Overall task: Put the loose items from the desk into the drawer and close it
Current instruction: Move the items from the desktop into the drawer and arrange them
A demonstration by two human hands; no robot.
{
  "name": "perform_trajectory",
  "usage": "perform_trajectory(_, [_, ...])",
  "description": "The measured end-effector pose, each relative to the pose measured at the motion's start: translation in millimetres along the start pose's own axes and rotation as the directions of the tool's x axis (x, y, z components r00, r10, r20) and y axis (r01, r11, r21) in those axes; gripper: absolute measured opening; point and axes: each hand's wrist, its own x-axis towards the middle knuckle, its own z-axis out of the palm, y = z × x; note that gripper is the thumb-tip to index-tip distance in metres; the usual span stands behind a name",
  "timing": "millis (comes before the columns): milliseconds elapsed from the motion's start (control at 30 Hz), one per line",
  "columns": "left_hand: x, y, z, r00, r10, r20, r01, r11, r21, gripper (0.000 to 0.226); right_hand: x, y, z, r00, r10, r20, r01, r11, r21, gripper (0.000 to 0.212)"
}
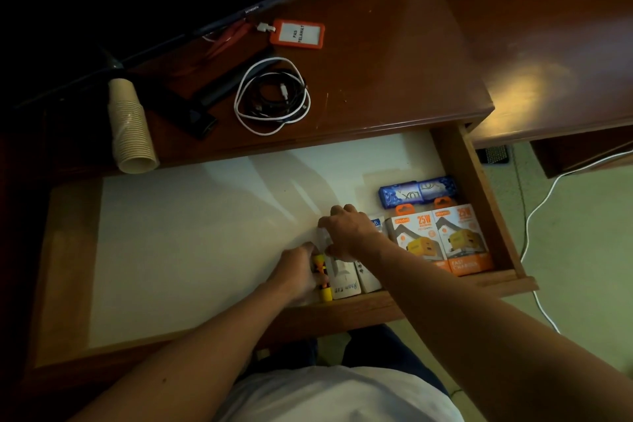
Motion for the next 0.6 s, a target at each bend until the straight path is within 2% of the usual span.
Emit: perform_trajectory(600, [7.5, -9.8, -14.9, 0.999, -0.027, 0.025, 0.027, 1.000, -0.016, 0.052, 2.0, -6.0, -7.3, 0.998, 0.057, 0.005, -0.058, 0.996, 0.064, 0.046])
